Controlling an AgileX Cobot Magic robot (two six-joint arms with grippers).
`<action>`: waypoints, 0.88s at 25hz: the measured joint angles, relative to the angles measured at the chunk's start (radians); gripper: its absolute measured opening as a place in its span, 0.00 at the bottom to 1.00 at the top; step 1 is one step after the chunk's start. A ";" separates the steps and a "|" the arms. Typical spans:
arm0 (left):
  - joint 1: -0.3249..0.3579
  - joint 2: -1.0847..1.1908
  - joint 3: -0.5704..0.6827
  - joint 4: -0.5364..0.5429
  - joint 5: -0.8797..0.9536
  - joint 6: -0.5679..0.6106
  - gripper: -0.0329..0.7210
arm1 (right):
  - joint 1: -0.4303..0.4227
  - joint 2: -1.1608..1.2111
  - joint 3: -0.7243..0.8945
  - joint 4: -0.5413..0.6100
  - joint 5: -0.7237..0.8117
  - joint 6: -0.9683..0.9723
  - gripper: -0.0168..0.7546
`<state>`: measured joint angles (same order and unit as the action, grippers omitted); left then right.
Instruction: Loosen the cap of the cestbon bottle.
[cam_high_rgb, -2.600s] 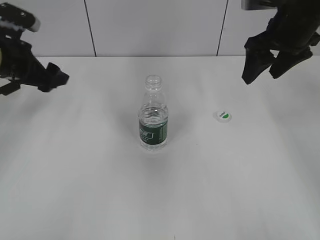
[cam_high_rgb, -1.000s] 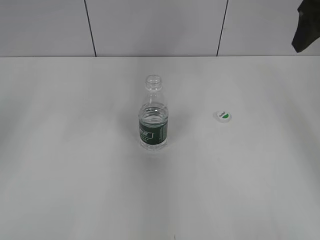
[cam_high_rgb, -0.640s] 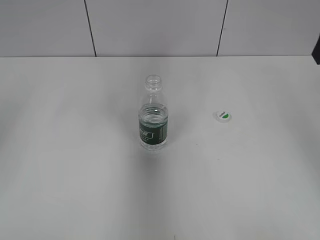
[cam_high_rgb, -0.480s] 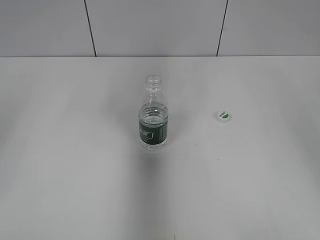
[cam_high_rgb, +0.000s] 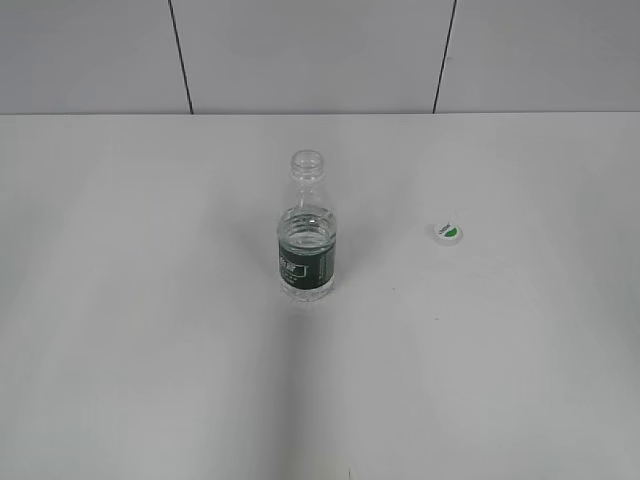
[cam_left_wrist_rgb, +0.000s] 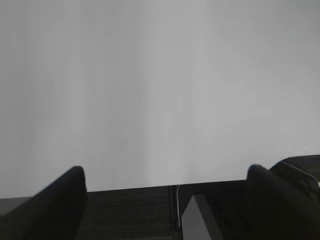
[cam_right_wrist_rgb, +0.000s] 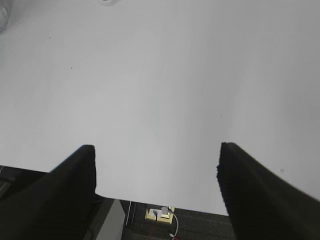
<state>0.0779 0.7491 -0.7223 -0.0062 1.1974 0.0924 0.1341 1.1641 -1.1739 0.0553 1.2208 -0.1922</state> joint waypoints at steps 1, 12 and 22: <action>0.000 -0.042 0.032 0.006 -0.007 0.000 0.82 | 0.000 -0.015 0.020 0.000 0.000 0.000 0.77; 0.000 -0.321 0.195 0.006 -0.123 -0.001 0.82 | 0.000 -0.172 0.243 -0.001 -0.040 0.002 0.77; 0.000 -0.383 0.195 0.006 -0.128 -0.001 0.81 | 0.000 -0.434 0.570 -0.002 -0.166 0.003 0.77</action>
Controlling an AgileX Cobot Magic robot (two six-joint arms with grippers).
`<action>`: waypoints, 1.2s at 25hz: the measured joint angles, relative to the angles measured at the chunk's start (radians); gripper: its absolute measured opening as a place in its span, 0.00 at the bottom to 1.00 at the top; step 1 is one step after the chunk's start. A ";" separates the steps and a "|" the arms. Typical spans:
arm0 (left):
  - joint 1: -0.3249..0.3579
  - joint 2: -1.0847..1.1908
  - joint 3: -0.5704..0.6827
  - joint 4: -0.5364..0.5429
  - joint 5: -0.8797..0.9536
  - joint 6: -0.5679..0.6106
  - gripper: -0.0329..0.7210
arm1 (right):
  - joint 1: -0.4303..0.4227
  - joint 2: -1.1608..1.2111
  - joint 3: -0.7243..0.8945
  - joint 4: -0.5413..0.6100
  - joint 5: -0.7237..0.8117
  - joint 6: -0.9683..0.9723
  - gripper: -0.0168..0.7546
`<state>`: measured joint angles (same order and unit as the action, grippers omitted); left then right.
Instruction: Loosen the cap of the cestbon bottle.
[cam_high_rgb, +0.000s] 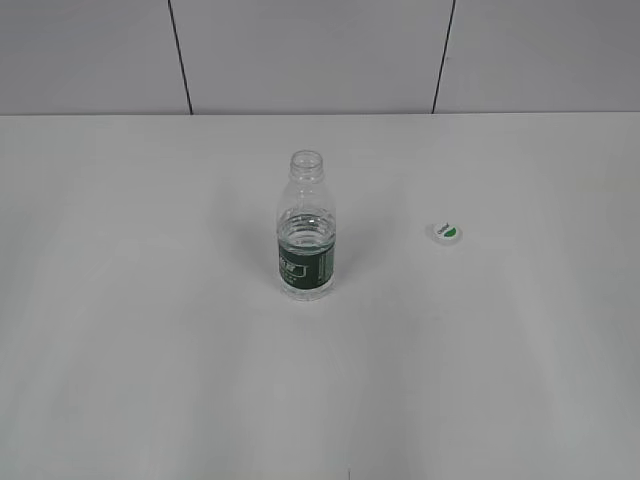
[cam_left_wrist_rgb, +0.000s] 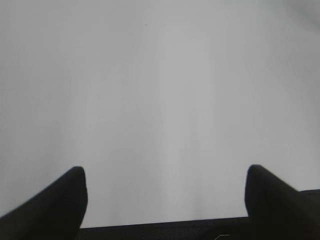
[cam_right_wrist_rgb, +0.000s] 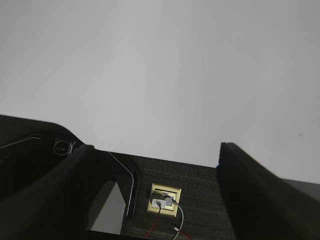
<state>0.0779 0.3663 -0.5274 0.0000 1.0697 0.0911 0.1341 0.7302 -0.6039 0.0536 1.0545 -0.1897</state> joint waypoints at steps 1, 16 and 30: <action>0.000 0.000 0.000 0.000 0.000 0.000 0.81 | 0.000 -0.026 0.030 -0.001 0.000 0.000 0.77; 0.000 -0.247 0.004 0.000 0.002 0.000 0.81 | 0.000 -0.622 0.080 -0.046 0.033 0.090 0.77; 0.000 -0.374 0.008 0.000 0.001 -0.003 0.81 | 0.005 -0.738 0.089 -0.054 0.037 0.112 0.76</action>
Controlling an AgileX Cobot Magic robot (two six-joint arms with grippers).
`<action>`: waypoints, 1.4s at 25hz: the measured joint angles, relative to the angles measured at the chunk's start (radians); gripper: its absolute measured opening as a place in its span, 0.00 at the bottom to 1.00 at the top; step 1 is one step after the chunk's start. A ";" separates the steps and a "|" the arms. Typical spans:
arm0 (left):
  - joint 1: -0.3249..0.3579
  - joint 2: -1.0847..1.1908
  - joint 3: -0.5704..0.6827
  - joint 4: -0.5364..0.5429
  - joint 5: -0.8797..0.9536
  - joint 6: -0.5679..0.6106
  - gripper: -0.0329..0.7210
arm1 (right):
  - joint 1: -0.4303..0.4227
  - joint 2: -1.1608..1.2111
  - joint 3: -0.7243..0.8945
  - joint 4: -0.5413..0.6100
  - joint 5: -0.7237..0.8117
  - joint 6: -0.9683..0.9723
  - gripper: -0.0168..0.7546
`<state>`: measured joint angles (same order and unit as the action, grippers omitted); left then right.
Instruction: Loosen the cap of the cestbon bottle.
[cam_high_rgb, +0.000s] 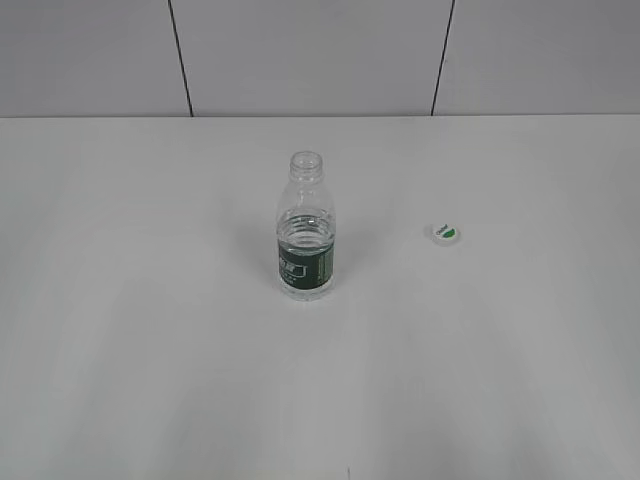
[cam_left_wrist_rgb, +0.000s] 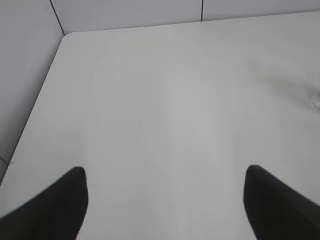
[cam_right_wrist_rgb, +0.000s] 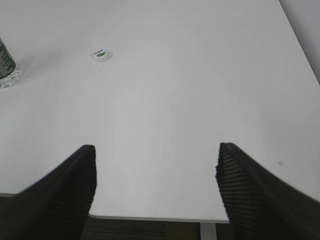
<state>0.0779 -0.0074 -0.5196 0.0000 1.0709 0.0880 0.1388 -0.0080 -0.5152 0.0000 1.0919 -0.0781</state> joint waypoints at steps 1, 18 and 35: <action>0.000 0.000 0.000 0.000 0.000 0.000 0.80 | 0.000 0.000 0.000 0.000 0.000 0.000 0.76; 0.000 0.000 0.000 0.000 0.000 -0.001 0.76 | -0.103 0.000 0.000 0.000 0.000 0.001 0.76; 0.000 0.000 0.000 0.000 0.000 -0.001 0.73 | -0.173 0.000 0.000 0.000 0.000 0.001 0.76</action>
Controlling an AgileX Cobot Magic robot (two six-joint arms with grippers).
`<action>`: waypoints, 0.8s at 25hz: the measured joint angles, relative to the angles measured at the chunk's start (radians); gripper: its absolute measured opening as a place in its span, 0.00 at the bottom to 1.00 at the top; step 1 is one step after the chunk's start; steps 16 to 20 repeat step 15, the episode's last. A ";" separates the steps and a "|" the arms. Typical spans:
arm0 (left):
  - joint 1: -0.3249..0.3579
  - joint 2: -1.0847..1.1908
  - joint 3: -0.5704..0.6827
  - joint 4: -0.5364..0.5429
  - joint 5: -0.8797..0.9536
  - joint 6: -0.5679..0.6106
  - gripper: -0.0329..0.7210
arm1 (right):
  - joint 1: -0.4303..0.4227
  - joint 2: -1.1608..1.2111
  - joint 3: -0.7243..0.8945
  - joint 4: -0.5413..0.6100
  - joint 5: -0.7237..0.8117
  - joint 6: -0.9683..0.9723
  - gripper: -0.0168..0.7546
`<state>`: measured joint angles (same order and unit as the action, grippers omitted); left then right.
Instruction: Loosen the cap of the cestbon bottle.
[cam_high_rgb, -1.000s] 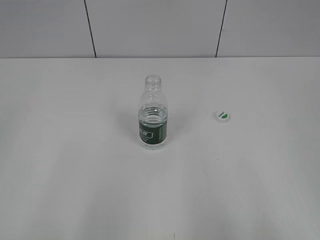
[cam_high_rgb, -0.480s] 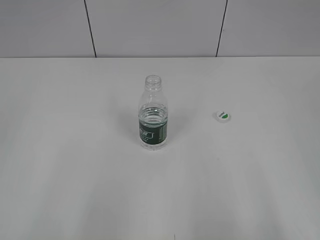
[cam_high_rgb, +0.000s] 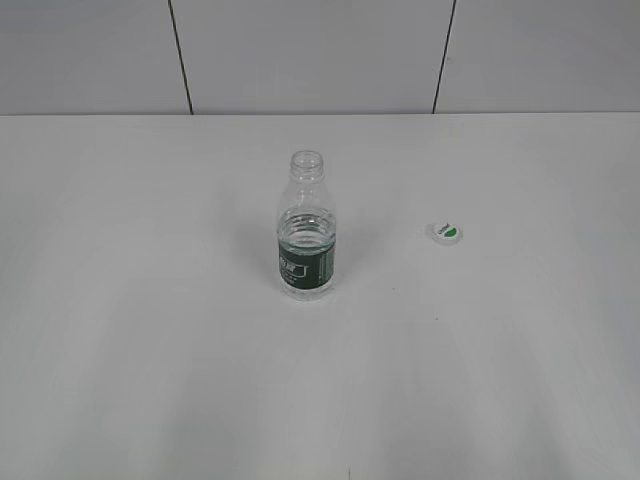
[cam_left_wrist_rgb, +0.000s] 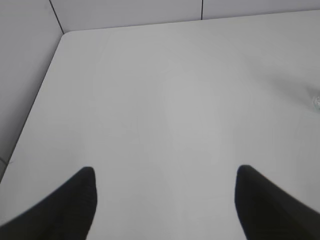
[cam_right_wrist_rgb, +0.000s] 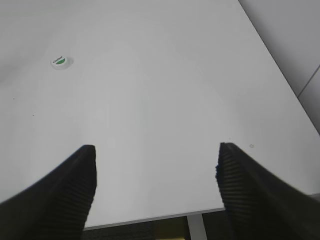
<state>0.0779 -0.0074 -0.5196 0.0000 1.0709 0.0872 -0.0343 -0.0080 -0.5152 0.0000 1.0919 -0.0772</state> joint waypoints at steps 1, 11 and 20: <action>0.000 0.000 0.000 0.000 0.000 0.000 0.73 | 0.000 0.000 0.000 0.000 0.000 0.000 0.76; 0.000 0.000 0.000 0.008 0.000 0.000 0.72 | 0.000 0.000 0.000 0.000 0.000 0.000 0.76; 0.000 0.000 0.000 0.000 0.000 0.000 0.70 | 0.000 0.000 0.000 0.000 0.000 0.000 0.76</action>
